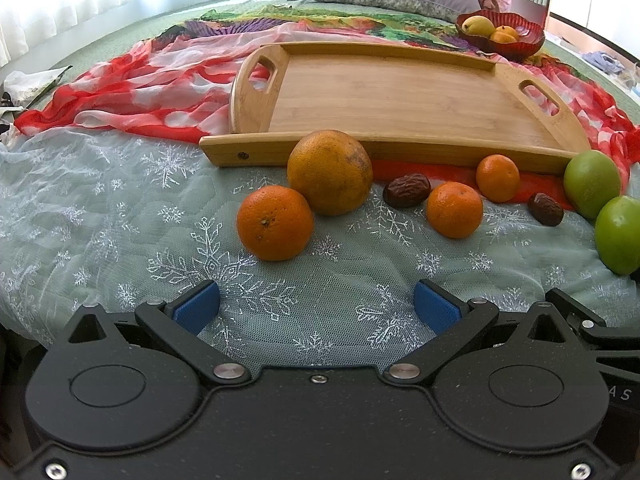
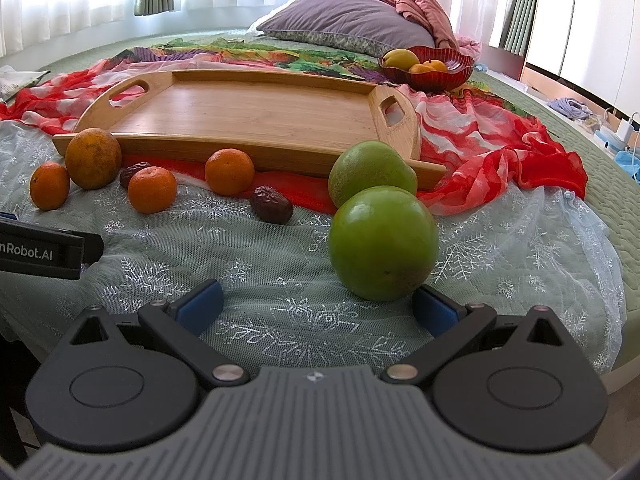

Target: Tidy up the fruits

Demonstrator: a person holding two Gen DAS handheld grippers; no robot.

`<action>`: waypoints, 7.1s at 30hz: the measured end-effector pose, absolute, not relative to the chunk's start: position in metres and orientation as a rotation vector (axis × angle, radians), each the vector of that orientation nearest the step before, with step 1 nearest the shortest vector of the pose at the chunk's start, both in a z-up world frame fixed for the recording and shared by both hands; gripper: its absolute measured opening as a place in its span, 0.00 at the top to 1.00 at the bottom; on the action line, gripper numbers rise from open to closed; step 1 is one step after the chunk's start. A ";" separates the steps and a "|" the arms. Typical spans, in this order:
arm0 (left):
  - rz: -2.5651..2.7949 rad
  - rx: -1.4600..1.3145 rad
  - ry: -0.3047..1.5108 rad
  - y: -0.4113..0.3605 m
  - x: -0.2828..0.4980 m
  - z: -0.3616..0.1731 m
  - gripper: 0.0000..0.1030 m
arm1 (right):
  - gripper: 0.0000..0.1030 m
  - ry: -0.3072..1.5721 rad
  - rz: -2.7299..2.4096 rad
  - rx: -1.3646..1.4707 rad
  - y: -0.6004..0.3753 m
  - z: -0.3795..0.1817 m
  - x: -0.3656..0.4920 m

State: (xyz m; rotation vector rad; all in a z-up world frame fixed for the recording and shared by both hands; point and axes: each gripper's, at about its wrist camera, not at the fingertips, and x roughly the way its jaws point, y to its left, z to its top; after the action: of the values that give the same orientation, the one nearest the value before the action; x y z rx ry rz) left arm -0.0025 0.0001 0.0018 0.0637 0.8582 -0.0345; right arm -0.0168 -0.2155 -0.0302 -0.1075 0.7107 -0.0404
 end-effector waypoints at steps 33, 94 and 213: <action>-0.064 0.021 0.597 0.025 -0.024 0.032 0.56 | 0.16 0.453 -0.076 -0.025 -0.243 -0.012 -0.042; -0.239 0.029 0.656 -0.011 0.195 0.072 0.65 | 0.42 0.645 0.105 0.049 -0.253 0.056 0.190; -0.189 0.076 0.503 0.011 0.029 0.017 0.00 | 0.00 0.555 0.109 -0.066 -0.269 -0.007 0.049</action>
State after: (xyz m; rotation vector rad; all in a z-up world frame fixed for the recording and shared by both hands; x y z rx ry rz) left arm 0.0286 0.0115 0.0175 0.0757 0.5030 -0.1887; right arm 0.0485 -0.2690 -0.0074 -0.0657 0.5546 0.1088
